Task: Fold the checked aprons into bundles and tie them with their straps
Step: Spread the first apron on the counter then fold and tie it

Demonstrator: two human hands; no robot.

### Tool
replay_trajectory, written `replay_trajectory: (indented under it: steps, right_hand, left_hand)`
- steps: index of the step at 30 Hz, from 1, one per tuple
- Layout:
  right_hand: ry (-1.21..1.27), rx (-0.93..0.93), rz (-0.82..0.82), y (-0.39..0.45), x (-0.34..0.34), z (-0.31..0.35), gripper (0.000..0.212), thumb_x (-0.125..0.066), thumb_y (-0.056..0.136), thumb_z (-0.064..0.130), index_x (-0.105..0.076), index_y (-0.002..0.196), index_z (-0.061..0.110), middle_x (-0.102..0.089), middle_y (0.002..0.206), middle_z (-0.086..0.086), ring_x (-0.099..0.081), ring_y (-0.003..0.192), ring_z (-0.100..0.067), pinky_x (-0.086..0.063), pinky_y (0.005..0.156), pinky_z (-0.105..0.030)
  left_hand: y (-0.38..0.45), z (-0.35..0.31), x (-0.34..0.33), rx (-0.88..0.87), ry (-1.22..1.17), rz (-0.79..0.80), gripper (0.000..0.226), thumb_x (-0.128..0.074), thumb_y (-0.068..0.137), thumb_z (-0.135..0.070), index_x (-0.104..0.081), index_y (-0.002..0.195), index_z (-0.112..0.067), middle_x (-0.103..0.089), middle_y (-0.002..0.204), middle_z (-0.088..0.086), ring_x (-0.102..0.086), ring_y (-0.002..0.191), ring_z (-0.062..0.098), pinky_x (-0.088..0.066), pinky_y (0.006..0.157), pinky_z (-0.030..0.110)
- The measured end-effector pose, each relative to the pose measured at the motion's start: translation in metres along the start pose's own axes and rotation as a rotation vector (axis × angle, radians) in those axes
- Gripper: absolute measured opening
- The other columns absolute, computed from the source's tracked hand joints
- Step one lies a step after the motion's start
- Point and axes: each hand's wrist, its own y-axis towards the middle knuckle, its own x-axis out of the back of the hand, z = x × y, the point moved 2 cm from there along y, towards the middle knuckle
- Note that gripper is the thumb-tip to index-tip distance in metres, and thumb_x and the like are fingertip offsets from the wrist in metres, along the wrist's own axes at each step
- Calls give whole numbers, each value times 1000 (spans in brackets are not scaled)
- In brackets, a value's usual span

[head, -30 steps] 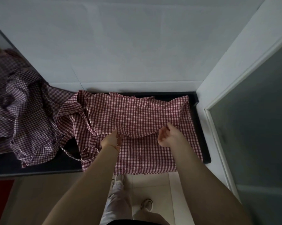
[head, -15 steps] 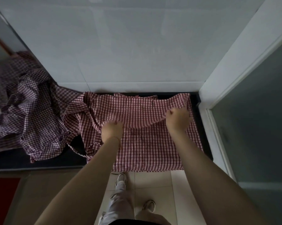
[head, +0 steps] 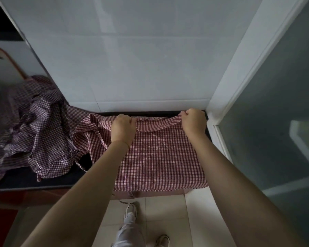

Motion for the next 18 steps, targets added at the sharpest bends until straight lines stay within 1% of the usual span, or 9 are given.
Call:
replay_trajectory:
  steps: [3, 6, 8, 9, 10, 12, 14, 16, 18]
  right_hand:
    - [55, 6, -68, -5, 18, 11, 30, -48, 99, 19, -62, 83, -2, -60, 83, -14, -57, 77, -28, -28, 64, -29]
    - [174, 64, -171, -5, 43, 24, 15, -46, 98, 16, -52, 102, 2, -48, 89, -6, -43, 76, -20, -28, 64, -28]
    - [84, 108, -155, -3, 56, 25, 18, -43, 99, 17, -50, 106, 2, -53, 87, -10, -46, 73, -26, -30, 62, -32]
    - [-13, 109, -94, 0, 59, 23, 22, -42, 99, 19, -54, 106, 2, -59, 89, -14, -52, 76, -30, -35, 63, -34]
    - [-118, 89, 2, 2, 59, 19, 26, -43, 99, 20, -58, 107, 1, -63, 96, -18, -59, 84, -35, -42, 66, -36]
    - [-299, 8, 246, 6, 53, 7, 29, -50, 96, 21, -64, 110, 0, -66, 109, -17, -63, 99, -35, -49, 76, -37]
    - [-462, -77, 509, 3, 41, -1, 33, -57, 94, 25, -65, 116, 2, -64, 105, -12, -63, 92, -29, -50, 71, -33]
    - [-600, -151, 756, -8, 23, -10, 47, -64, 90, 36, -63, 125, 4, -64, 103, -9, -62, 86, -26, -52, 70, -32]
    - [-744, -144, 933, -21, 2, -22, 58, -68, 86, 47, -60, 130, 9, -65, 117, -9, -64, 100, -27, -54, 88, -35]
  left_hand:
    - [-2, -7, 11, -13, -8, -62, 27, -54, 95, -19, -48, 72, -7, -48, 77, 9, -43, 78, 25, -40, 74, 43]
    - [4, -17, 32, -22, -47, -161, 14, -53, 92, -17, -47, 88, -6, -49, 79, 10, -40, 82, 24, -33, 68, 38]
    - [7, -22, 44, 4, 5, -154, 19, -48, 96, -22, -52, 96, -4, -53, 80, 14, -46, 81, 28, -38, 66, 39]
    - [9, -23, 48, 40, 70, -104, 24, -46, 97, -26, -55, 96, -3, -58, 82, 17, -51, 80, 31, -41, 67, 39]
    - [10, -22, 50, 80, 149, -13, 29, -44, 98, -28, -58, 94, -3, -62, 88, 20, -54, 82, 34, -42, 69, 38]
    - [10, -16, 40, 127, 305, 270, 36, -44, 98, -32, -64, 95, -2, -67, 102, 20, -59, 91, 35, -45, 75, 36]
    - [4, -11, 26, 134, 441, 535, 42, -45, 98, -37, -66, 107, -2, -67, 114, 16, -61, 102, 32, -48, 85, 37]
    - [-9, -4, 9, 151, 540, 715, 44, -48, 96, -42, -65, 116, -7, -66, 120, 10, -61, 106, 26, -48, 93, 37]
    - [-24, 5, -7, 200, 576, 893, 47, -53, 94, -47, -64, 121, -10, -65, 118, 7, -61, 105, 24, -49, 99, 37]
